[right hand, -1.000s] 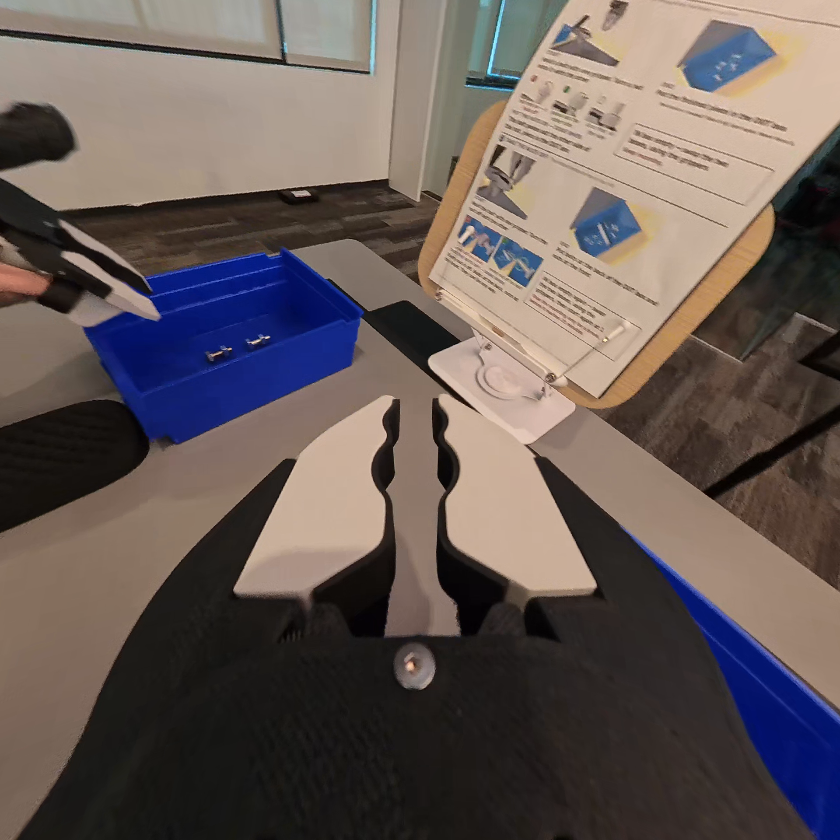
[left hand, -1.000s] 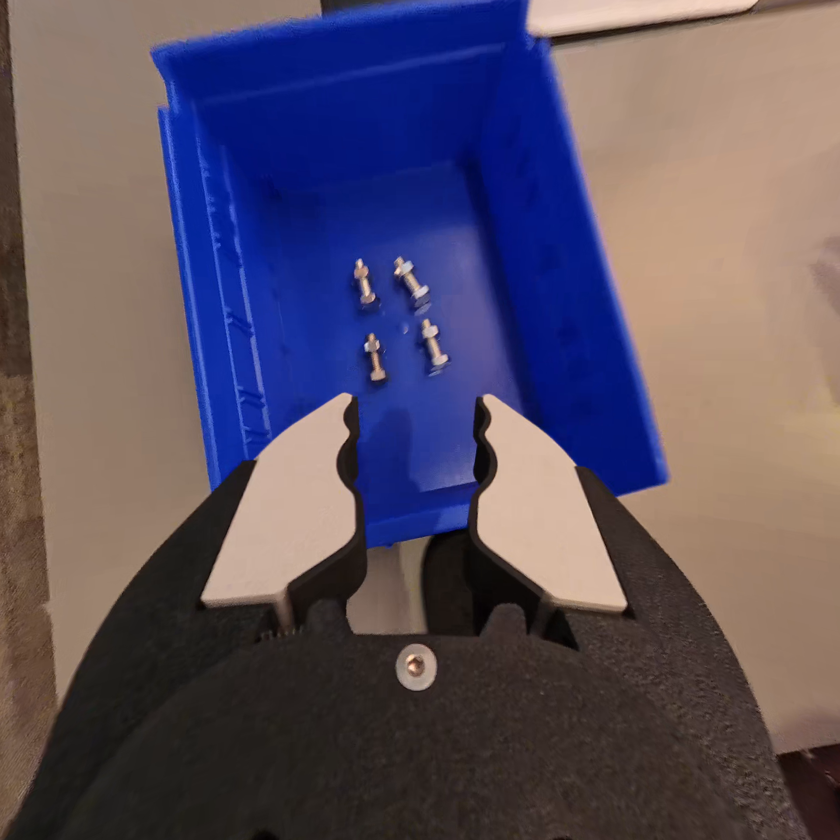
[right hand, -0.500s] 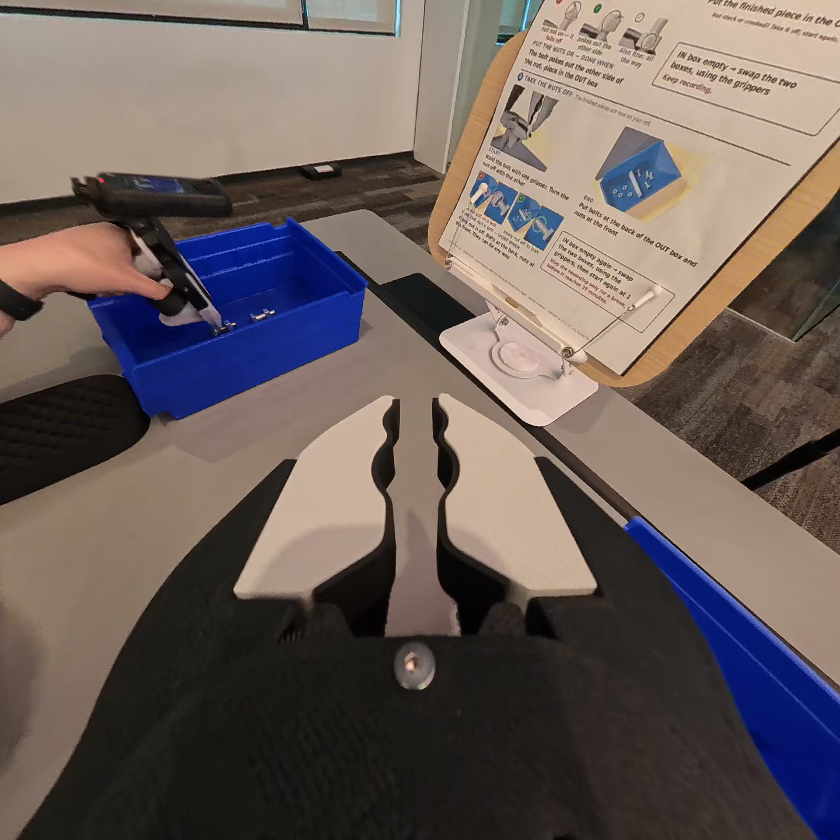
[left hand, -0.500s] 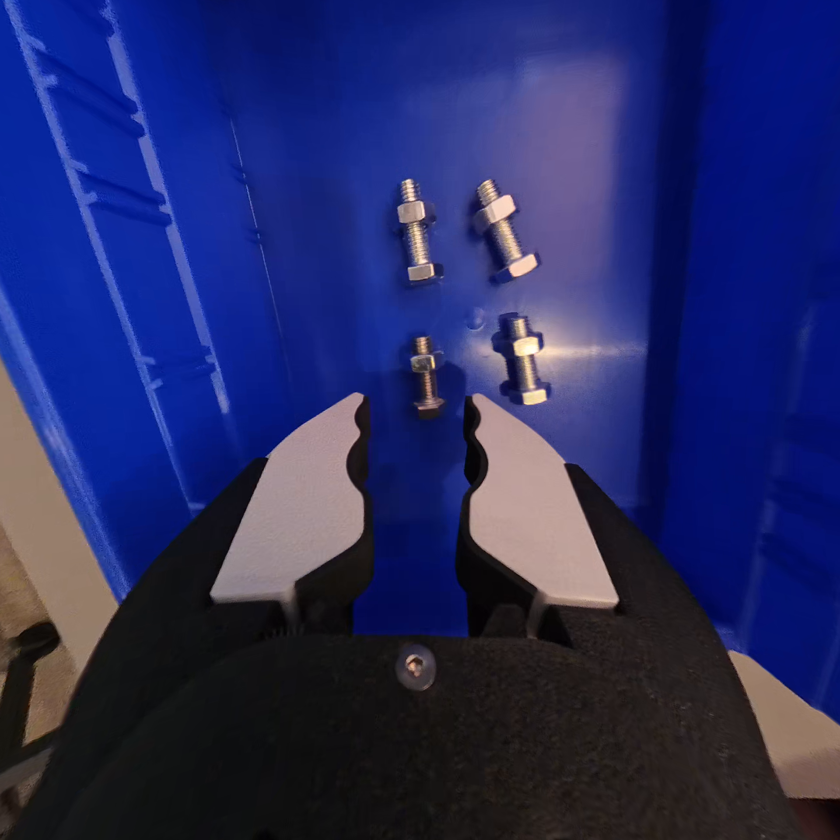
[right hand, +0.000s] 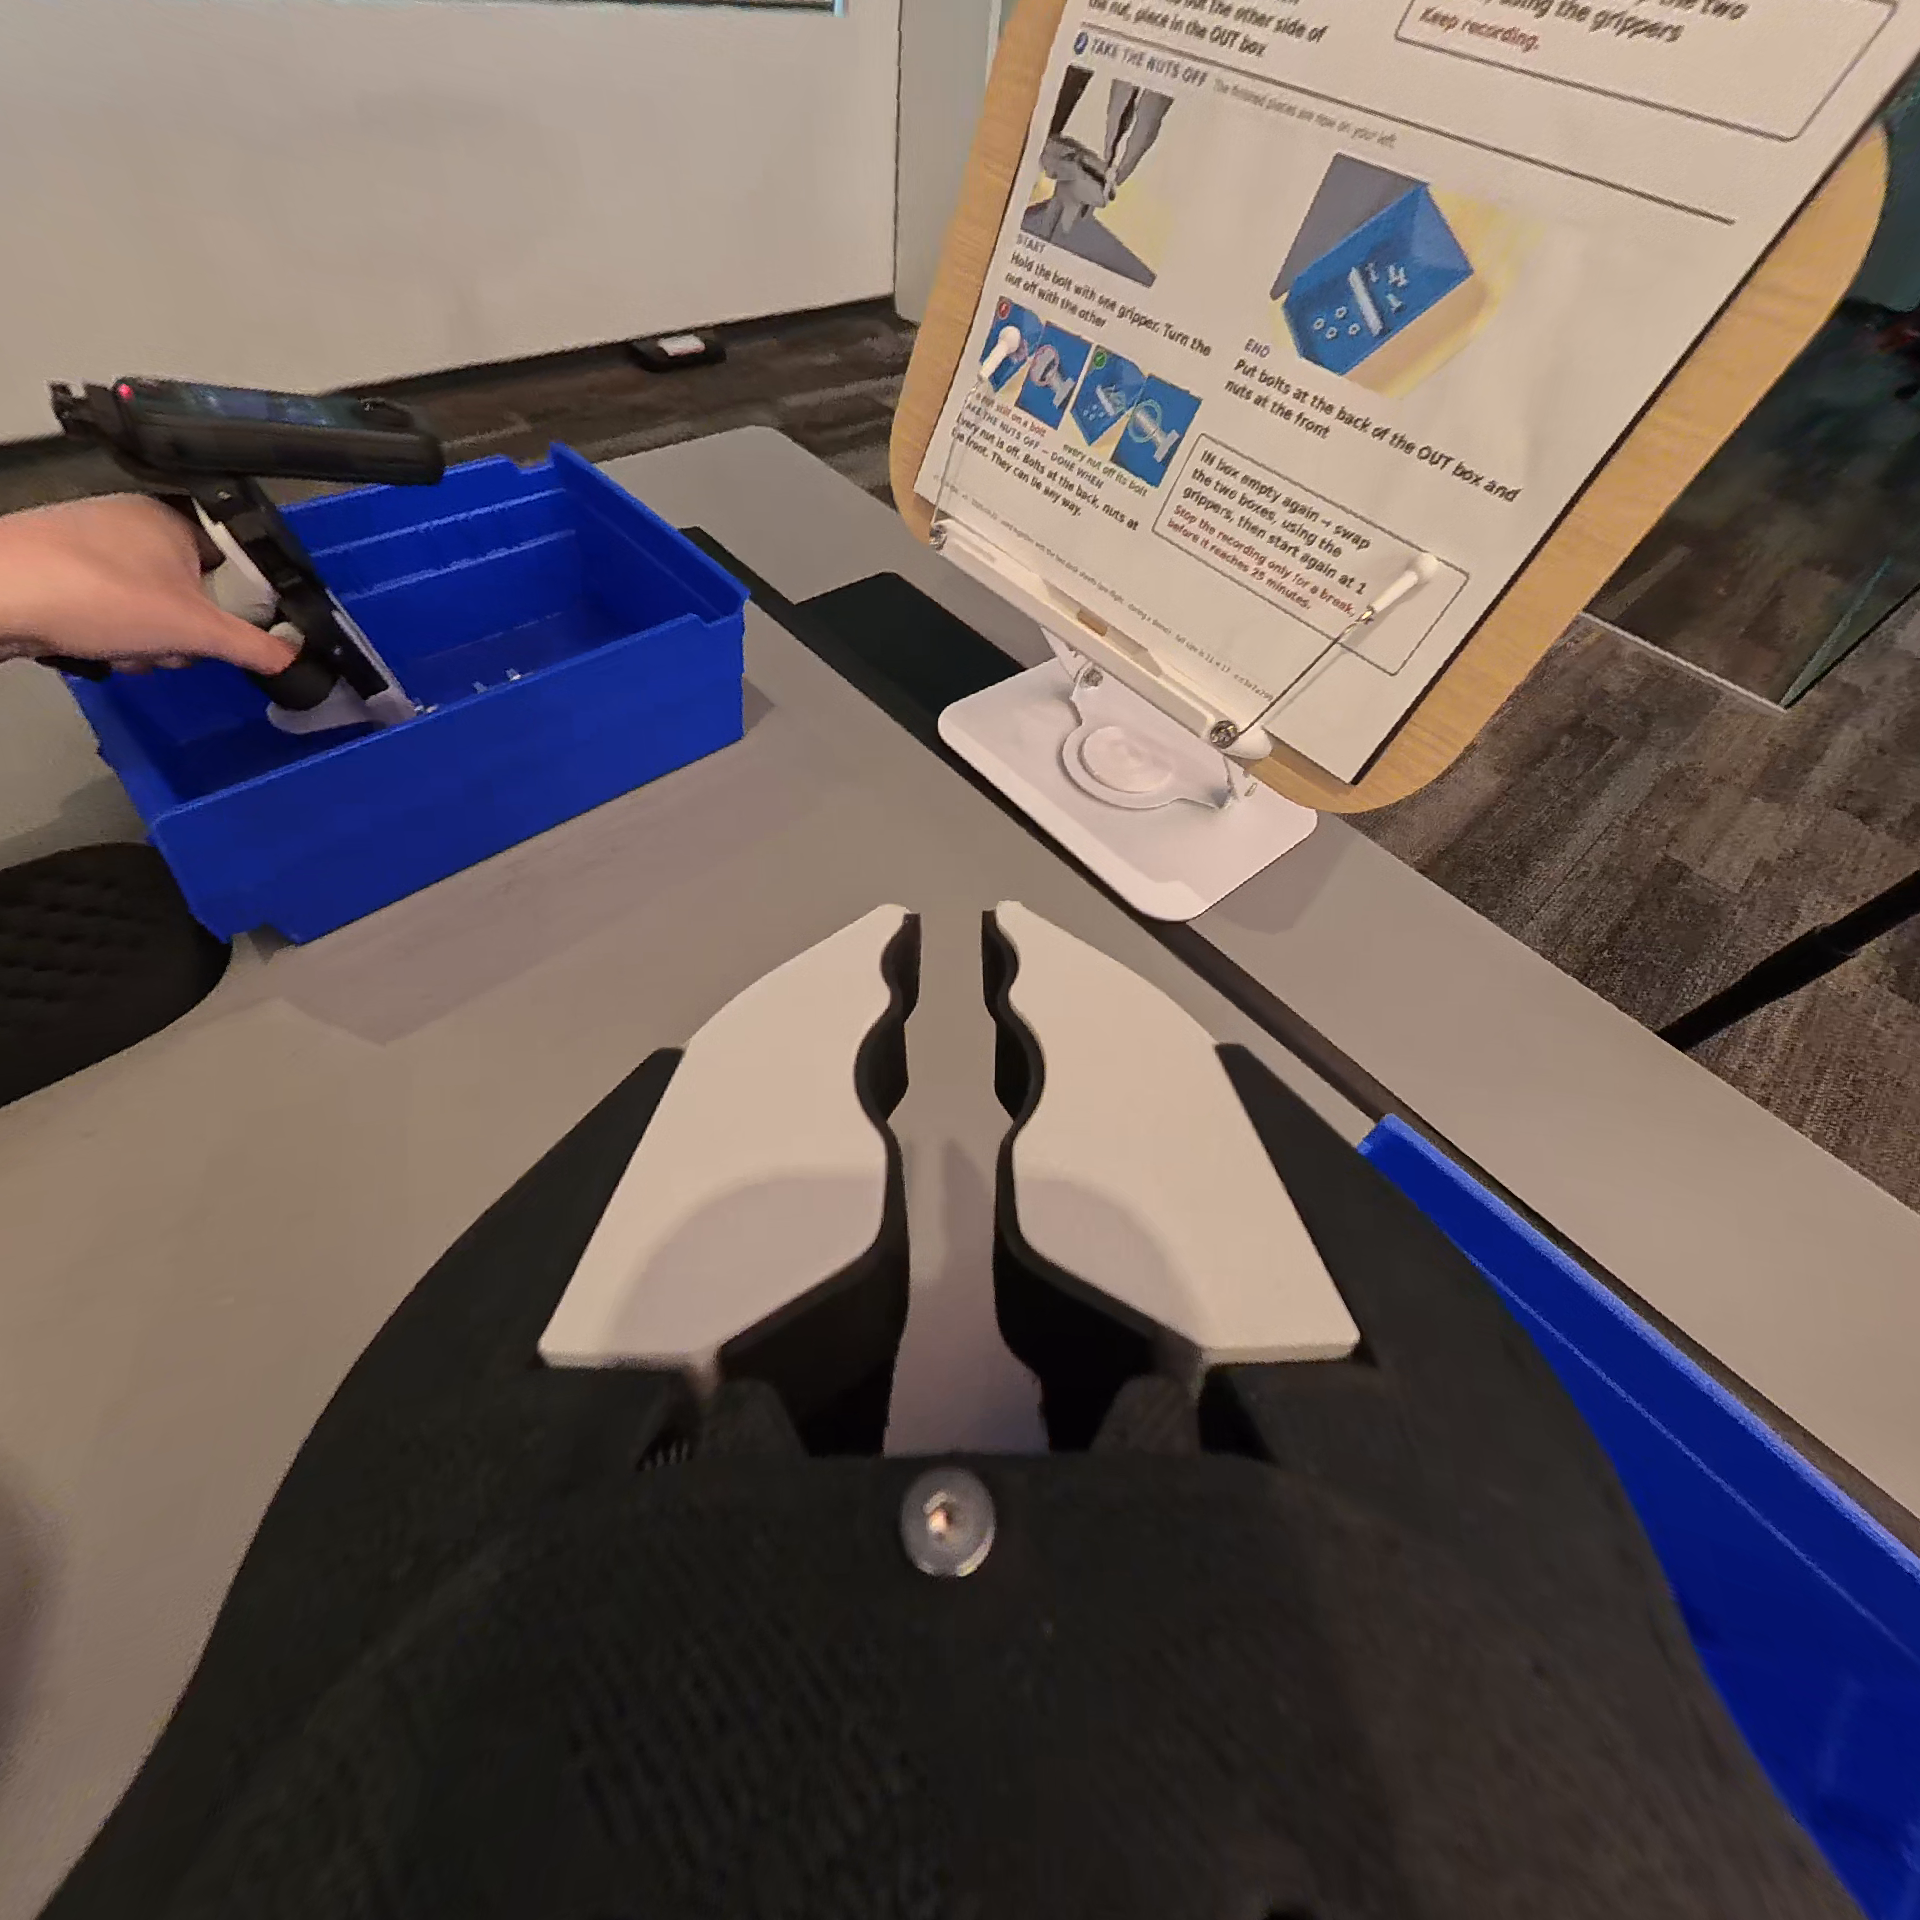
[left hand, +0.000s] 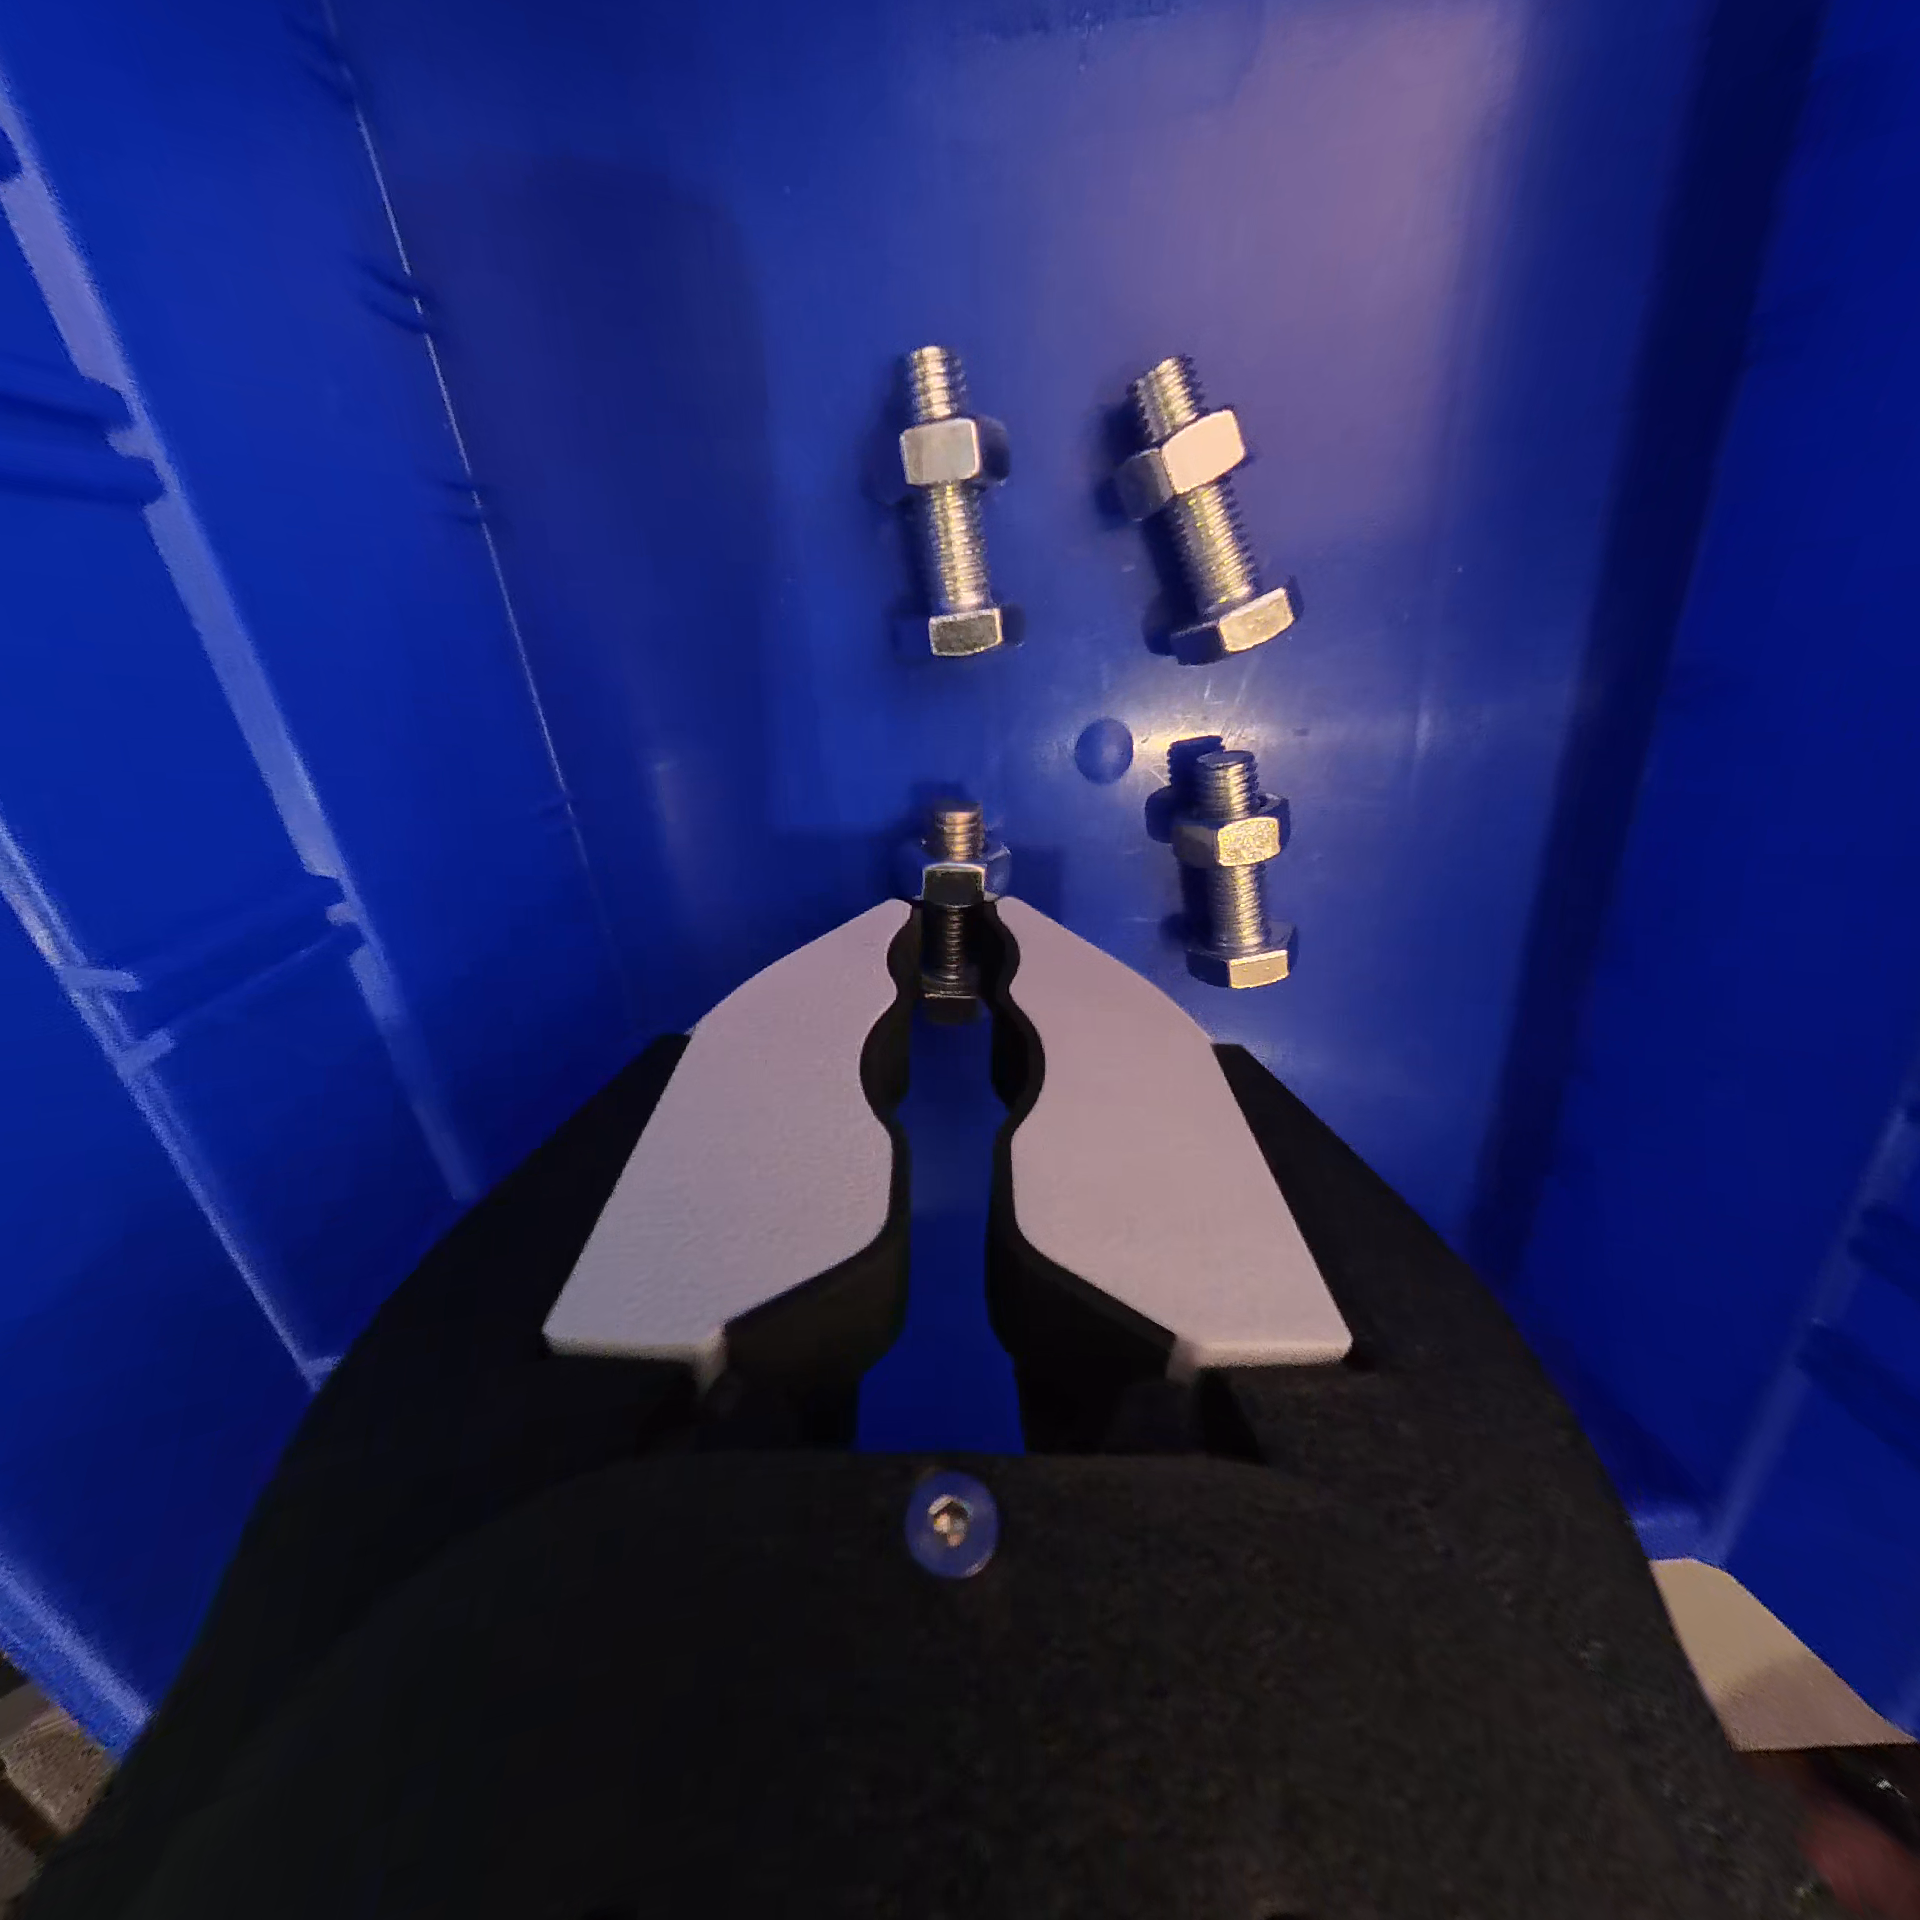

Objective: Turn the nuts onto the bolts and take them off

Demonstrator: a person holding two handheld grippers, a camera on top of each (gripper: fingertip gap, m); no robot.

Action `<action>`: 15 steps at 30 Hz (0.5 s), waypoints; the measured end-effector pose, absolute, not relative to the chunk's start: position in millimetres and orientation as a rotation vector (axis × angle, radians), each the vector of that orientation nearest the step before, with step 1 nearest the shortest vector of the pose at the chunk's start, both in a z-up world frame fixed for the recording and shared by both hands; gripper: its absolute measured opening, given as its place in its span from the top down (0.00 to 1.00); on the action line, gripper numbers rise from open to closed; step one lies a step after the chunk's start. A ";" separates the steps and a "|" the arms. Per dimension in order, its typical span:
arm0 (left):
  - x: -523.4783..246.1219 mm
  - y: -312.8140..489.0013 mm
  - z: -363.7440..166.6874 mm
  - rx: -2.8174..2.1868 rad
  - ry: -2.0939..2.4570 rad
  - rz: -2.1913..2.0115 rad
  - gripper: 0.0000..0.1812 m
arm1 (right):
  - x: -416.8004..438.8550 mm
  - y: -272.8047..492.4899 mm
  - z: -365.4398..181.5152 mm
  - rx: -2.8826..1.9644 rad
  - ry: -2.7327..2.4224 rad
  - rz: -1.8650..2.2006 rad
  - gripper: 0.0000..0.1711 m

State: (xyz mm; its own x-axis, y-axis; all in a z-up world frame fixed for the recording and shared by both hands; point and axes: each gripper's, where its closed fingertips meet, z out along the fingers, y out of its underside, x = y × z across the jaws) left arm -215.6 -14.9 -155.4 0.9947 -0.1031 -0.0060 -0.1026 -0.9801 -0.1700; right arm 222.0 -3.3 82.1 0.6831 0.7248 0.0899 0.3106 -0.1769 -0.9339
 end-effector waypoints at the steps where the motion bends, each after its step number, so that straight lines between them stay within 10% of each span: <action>1: -215.6 -15.0 -155.3 -2.968 0.155 -0.008 0.94 | 222.9 -0.3 81.7 -1.761 -0.816 0.466 0.93; 15: -140.1 -5.4 -41.1 -2.438 0.470 -0.200 0.95 | 185.2 -1.4 82.7 -1.636 -0.853 0.689 0.94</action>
State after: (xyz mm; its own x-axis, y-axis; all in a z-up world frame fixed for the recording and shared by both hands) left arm -140.1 -5.4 -41.1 0.9245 -0.3801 0.0269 -0.2829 -0.7320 -0.6198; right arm 185.2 -1.4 82.7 0.5698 0.8217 -0.0046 0.1769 -0.1281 -0.9759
